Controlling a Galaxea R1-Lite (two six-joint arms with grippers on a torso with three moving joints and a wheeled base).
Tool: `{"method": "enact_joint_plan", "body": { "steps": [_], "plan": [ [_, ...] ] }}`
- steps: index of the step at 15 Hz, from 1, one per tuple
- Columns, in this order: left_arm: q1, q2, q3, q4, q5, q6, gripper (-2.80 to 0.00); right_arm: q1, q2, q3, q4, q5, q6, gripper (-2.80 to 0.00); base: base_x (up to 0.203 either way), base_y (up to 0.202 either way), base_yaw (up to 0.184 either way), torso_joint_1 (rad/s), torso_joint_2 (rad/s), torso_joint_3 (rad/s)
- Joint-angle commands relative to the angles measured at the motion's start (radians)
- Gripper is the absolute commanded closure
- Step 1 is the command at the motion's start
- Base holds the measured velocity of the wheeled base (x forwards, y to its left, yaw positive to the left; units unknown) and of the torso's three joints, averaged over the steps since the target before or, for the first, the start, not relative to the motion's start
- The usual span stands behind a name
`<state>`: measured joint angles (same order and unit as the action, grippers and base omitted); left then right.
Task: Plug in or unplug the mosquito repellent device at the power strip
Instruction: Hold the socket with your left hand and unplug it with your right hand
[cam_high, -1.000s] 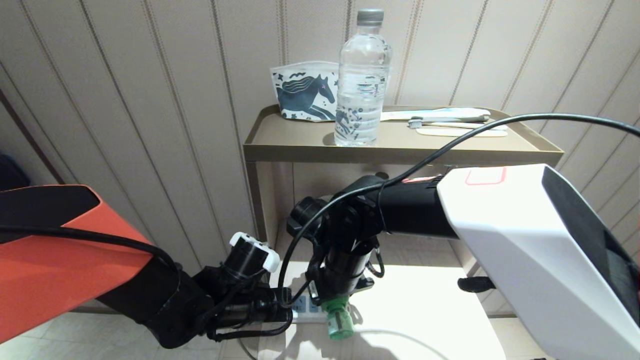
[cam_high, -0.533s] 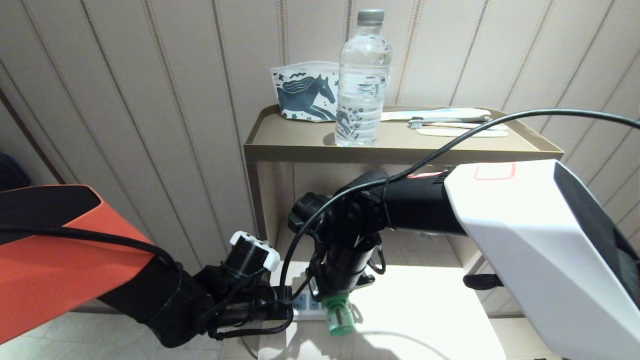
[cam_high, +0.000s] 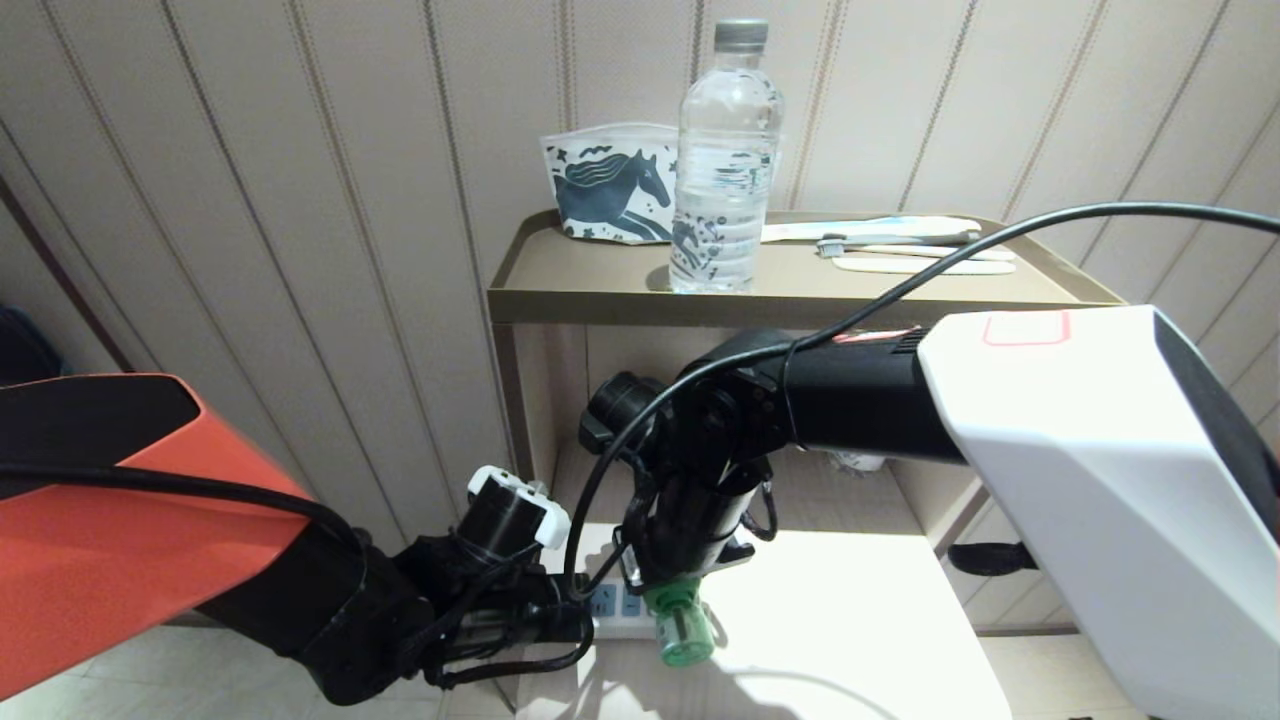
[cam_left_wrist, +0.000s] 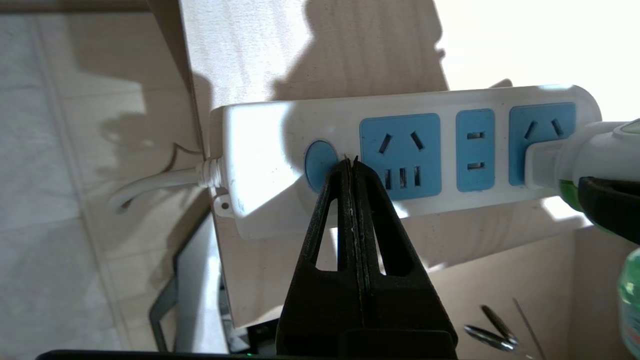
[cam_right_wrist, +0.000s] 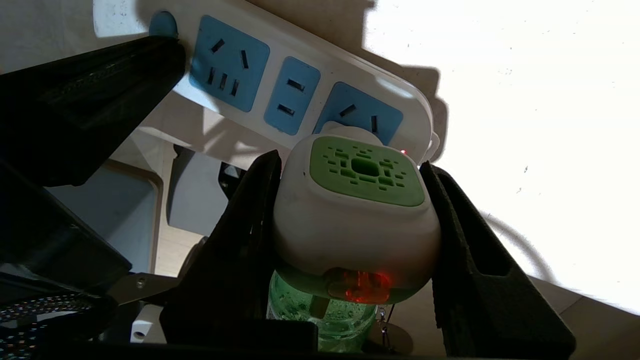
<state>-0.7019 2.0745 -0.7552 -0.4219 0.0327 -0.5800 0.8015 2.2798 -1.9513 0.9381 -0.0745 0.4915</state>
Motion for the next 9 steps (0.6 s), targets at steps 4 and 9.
{"method": "enact_joint_plan", "body": {
  "steps": [4,9],
  "plan": [
    [-0.045,0.009,0.016,0.003,0.016,0.002,0.0,0.008,-0.006,-0.001,-0.002,-0.001,0.001,0.0,0.0,0.0,0.0,0.0,0.0,0.0],
    [-0.072,0.009,0.028,0.003,0.018,0.003,0.0,0.008,-0.011,-0.001,-0.005,-0.001,0.001,0.0,0.0,0.0,0.0,0.0,0.0,0.0]
  ]
}}
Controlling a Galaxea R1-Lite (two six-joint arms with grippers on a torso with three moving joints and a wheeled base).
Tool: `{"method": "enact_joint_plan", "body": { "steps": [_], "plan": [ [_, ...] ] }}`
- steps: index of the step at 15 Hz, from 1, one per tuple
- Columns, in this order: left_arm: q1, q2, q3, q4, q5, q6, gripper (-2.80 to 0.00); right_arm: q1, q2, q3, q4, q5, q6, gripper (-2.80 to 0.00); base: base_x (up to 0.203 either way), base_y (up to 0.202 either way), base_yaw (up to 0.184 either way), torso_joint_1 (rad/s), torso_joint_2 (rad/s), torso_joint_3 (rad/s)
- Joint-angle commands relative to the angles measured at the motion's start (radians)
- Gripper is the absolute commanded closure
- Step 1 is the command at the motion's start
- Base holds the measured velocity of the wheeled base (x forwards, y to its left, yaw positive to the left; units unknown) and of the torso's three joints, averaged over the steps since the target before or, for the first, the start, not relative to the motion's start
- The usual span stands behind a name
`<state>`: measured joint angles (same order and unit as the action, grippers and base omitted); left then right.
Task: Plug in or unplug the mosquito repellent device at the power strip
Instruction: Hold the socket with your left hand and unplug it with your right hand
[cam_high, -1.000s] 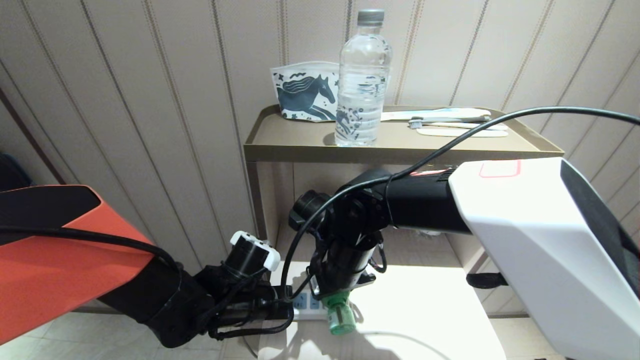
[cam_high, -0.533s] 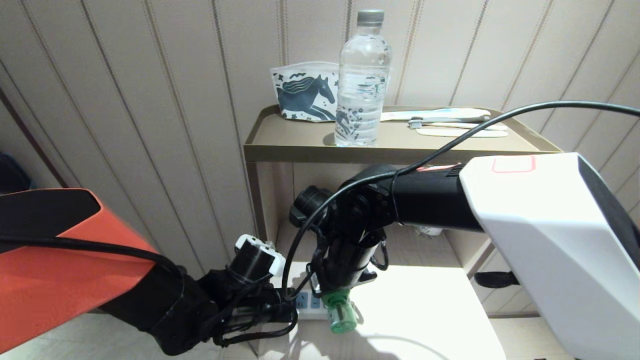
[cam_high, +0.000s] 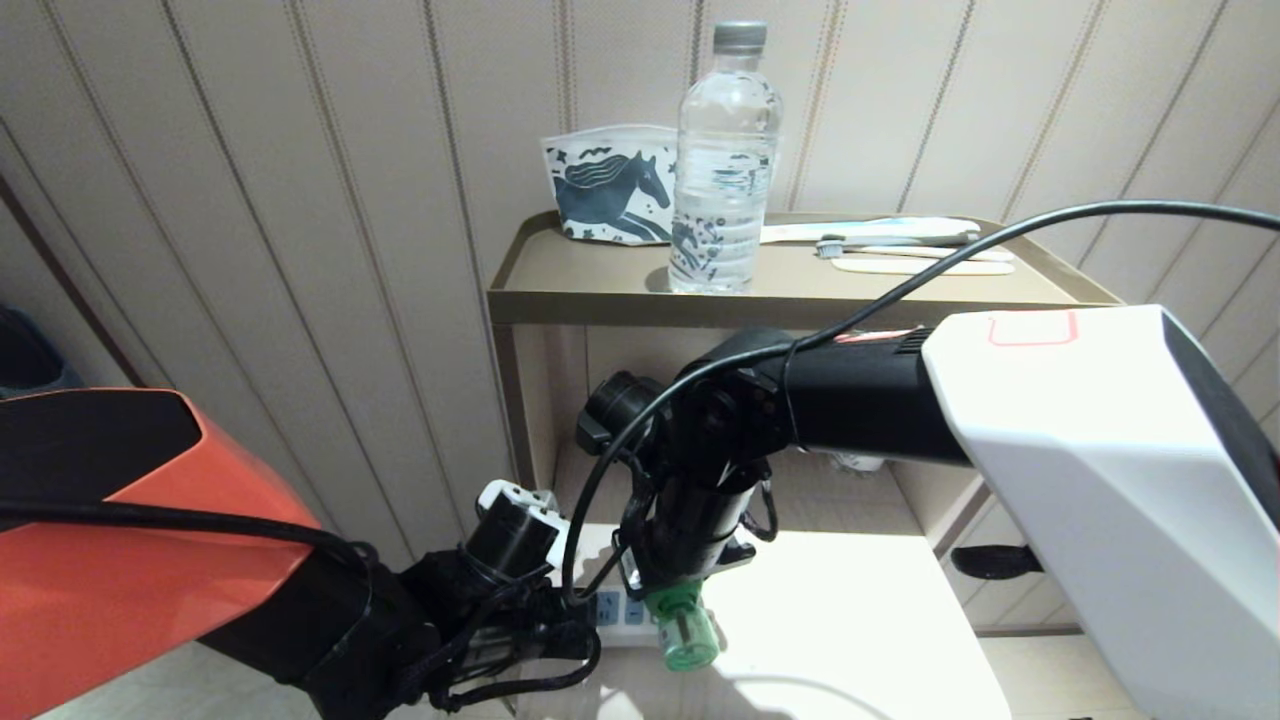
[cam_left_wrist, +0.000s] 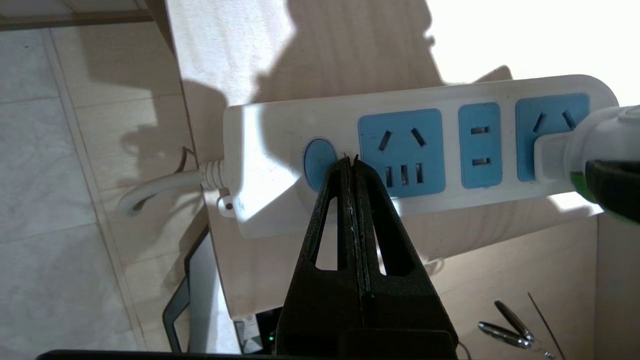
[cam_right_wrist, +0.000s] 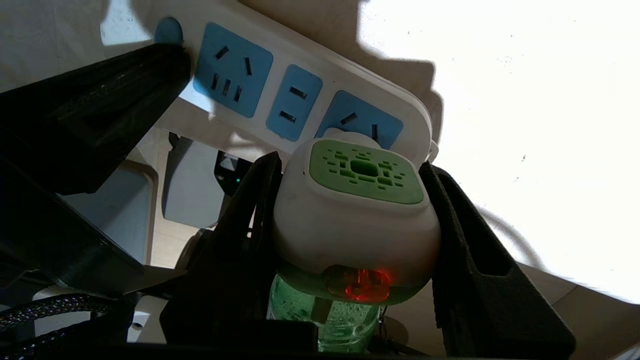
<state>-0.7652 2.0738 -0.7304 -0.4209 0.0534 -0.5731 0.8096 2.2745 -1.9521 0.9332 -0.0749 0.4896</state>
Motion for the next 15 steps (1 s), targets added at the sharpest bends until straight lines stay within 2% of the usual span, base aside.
{"method": "enact_joint_plan", "body": {
  "steps": [1,9,11,13,15],
  "plan": [
    [-0.019,0.009,0.004,0.002,-0.003,-0.004,0.0,0.0,-0.004,-0.001,-0.006,0.0,0.003,0.0,0.0,0.0,0.0,0.0,0.0,0.0],
    [-0.034,0.019,0.02,0.002,0.0,0.001,0.0,0.002,-0.006,-0.001,-0.013,0.0,0.003,0.0,0.0,0.0,0.0,0.0,0.0,0.0],
    [-0.043,0.023,0.02,0.002,0.01,0.001,0.0,0.002,-0.009,-0.001,-0.016,-0.002,0.003,0.0,0.0,0.0,0.0,0.0,0.0,0.0],
    [-0.052,0.023,0.025,0.002,0.046,0.005,0.0,0.0,-0.009,-0.001,-0.016,-0.003,0.001,0.0,0.0,0.0,0.0,0.0,0.0,0.0],
    [-0.054,0.026,0.025,0.002,0.048,0.009,0.0,0.0,-0.01,-0.001,-0.016,-0.002,-0.003,0.0,0.0,0.0,0.0,0.0,0.0,0.0]
  ]
}}
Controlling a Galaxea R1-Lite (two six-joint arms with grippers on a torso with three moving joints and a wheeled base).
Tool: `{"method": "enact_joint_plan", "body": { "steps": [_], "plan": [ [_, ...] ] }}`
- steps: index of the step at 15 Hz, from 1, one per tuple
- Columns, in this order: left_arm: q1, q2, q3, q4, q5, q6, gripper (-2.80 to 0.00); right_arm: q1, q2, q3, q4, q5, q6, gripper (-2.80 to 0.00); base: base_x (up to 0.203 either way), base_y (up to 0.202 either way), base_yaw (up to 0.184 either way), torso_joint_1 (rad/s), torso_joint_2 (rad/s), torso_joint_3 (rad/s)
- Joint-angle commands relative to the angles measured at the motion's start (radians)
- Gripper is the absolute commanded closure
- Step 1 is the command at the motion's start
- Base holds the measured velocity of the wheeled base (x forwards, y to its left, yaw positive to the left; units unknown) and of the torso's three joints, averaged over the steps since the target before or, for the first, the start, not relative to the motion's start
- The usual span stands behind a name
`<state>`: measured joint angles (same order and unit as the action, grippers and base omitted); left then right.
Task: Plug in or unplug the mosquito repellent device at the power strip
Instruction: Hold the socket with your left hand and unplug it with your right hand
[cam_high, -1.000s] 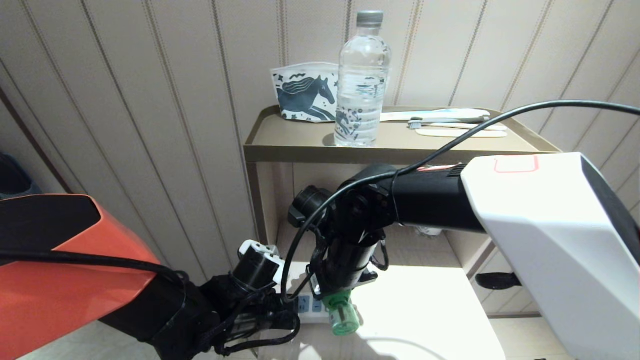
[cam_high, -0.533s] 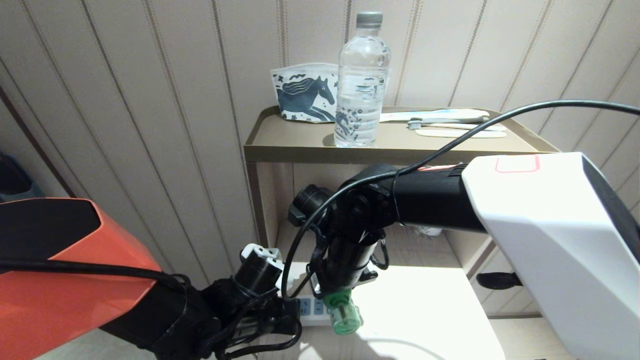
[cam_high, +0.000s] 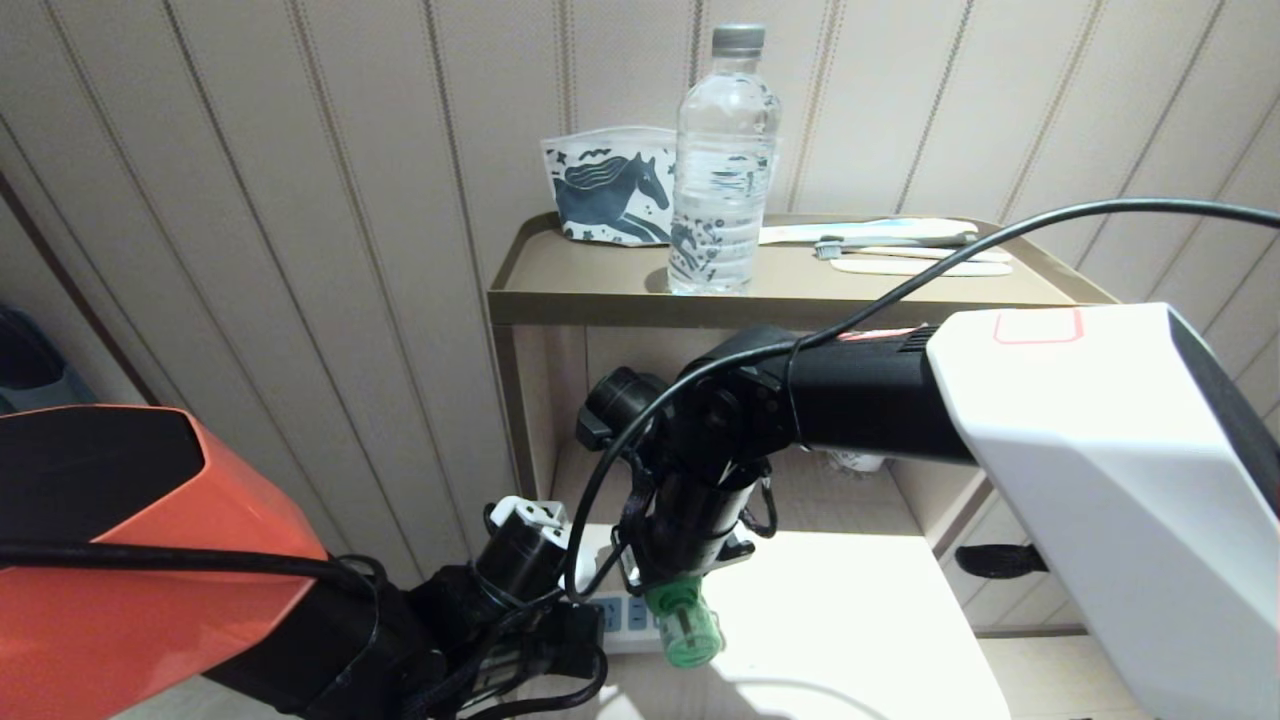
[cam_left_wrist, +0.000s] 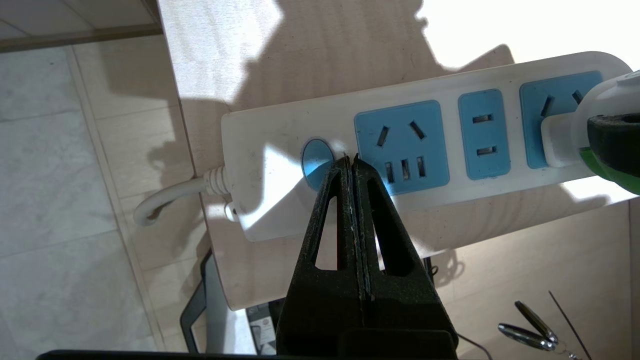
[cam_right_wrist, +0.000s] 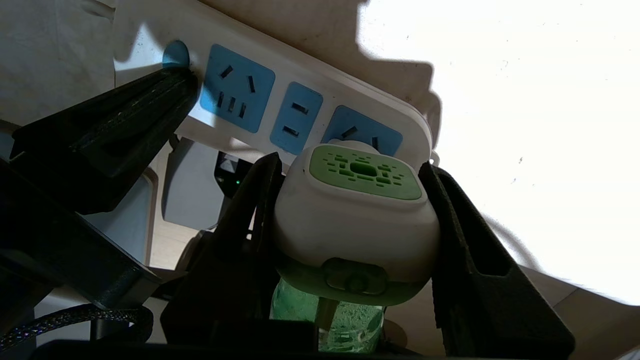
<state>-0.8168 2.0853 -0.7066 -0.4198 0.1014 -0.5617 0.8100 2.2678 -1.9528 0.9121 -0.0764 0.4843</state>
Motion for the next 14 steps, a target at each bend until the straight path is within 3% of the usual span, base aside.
{"method": "enact_joint_plan", "body": {
  "steps": [1,9,14],
  "plan": [
    [-0.004,0.024,0.0,0.0,0.006,-0.003,0.0,0.0,-0.01,0.0,0.005,-0.002,-0.003,0.0,0.0,0.0,0.0,0.0,0.0,0.0],
    [-0.005,0.029,-0.007,-0.001,0.006,-0.003,0.0,0.04,0.004,0.0,-0.05,-0.005,-0.03,0.0,0.0,0.0,0.0,0.0,0.0,0.0],
    [-0.004,0.01,-0.011,-0.002,0.019,-0.004,0.0,0.021,-0.025,0.003,-0.026,-0.007,-0.025,0.0,0.0,0.0,0.0,0.0,0.0,0.0]
  ]
}}
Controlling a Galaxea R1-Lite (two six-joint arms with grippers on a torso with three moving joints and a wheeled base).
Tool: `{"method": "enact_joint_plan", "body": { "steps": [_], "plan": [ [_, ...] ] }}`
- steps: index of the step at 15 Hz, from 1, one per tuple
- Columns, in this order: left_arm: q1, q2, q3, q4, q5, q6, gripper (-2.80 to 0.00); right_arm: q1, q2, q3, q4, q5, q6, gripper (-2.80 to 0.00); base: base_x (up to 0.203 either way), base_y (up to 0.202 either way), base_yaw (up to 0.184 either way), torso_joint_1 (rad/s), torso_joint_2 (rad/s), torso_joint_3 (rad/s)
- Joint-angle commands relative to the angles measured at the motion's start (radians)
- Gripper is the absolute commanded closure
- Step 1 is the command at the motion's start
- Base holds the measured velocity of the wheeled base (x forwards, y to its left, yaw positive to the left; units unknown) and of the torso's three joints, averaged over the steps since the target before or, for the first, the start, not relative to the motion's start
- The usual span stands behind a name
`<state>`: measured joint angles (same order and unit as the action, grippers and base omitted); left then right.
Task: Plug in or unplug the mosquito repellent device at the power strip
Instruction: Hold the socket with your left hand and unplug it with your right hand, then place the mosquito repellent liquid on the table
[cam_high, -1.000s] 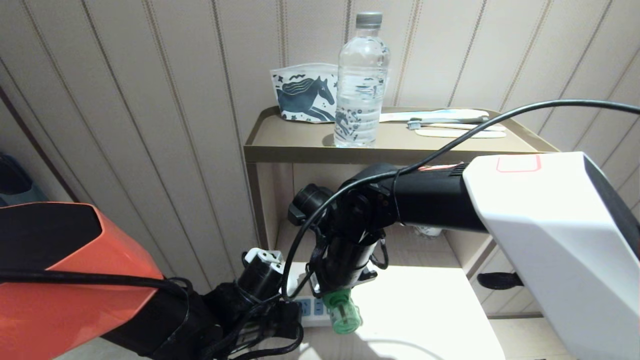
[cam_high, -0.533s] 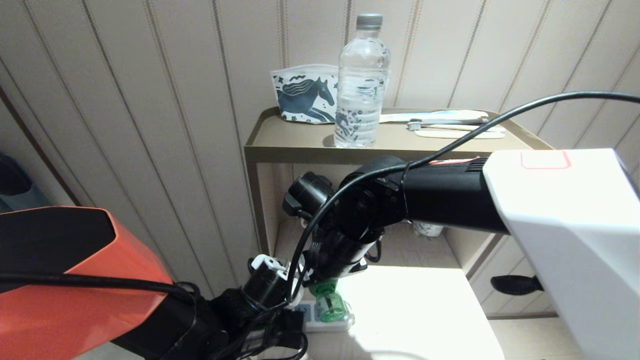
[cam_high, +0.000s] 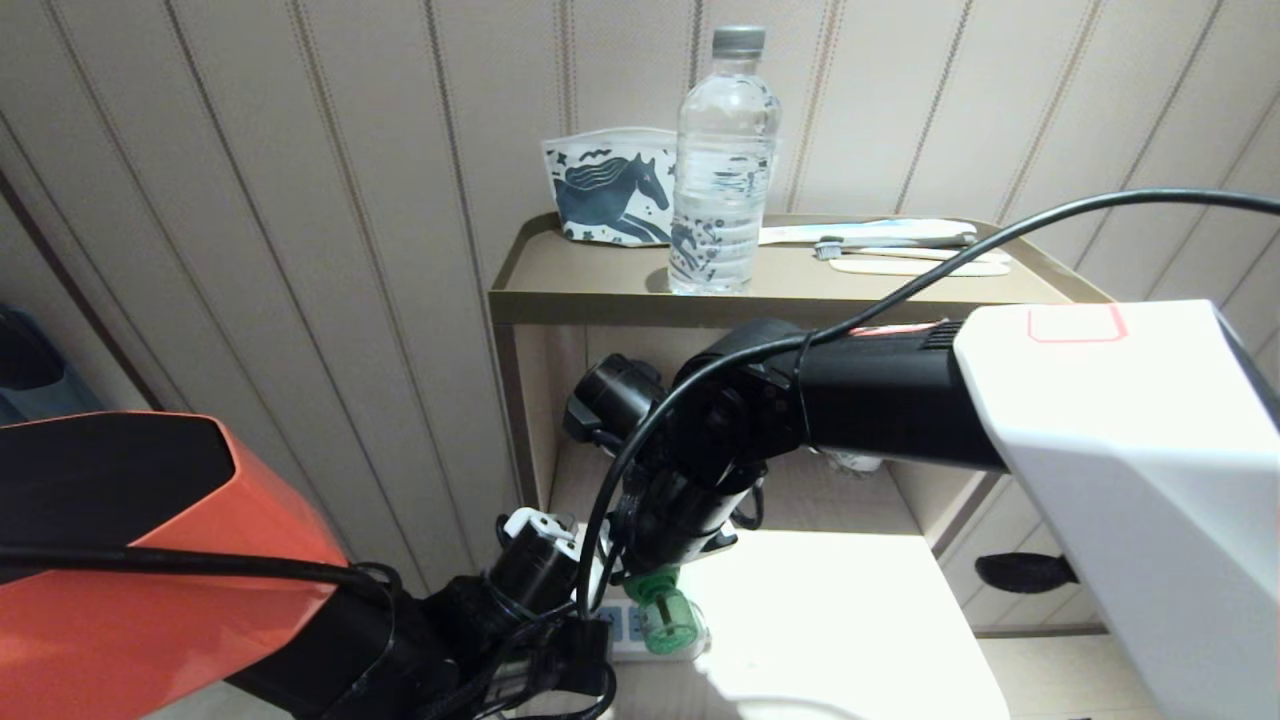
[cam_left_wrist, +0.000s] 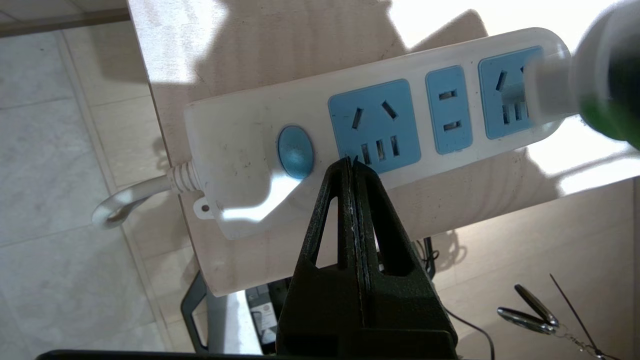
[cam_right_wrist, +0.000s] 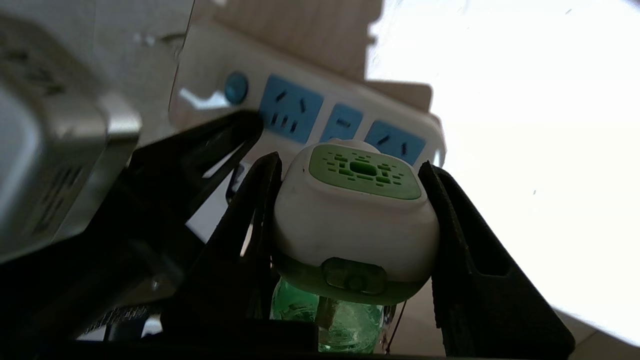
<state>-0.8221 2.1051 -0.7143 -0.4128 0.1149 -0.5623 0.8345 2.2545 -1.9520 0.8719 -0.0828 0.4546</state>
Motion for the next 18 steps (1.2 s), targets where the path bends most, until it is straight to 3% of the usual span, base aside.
{"method": "enact_joint_plan", "body": {
  "steps": [1,4,8,11,18],
  "plan": [
    [0.002,-0.013,-0.005,-0.009,0.007,-0.004,0.0,-0.012,-0.02,0.003,0.024,-0.001,0.006,0.0,0.0,0.0,0.0,0.0,0.0,0.0],
    [0.007,-0.087,-0.008,-0.008,0.021,-0.004,0.0,-0.03,-0.105,0.021,0.053,-0.006,0.01,0.0,0.0,0.0,0.0,0.0,0.0,0.0],
    [0.038,-0.228,-0.005,0.006,0.053,0.015,0.0,-0.037,-0.192,0.102,0.075,-0.084,0.015,0.0,0.0,0.0,0.0,0.0,0.0,0.0],
    [0.1,-0.31,-0.005,0.019,0.055,0.041,0.0,-0.038,-0.238,0.186,0.07,-0.086,0.016,0.0,0.0,0.0,0.0,0.0,0.0,0.0],
    [0.101,-0.391,0.004,0.023,0.057,0.038,0.0,-0.077,-0.281,0.317,0.035,-0.082,0.031,0.0,0.0,0.0,0.0,0.0,0.0,0.0]
  ]
}}
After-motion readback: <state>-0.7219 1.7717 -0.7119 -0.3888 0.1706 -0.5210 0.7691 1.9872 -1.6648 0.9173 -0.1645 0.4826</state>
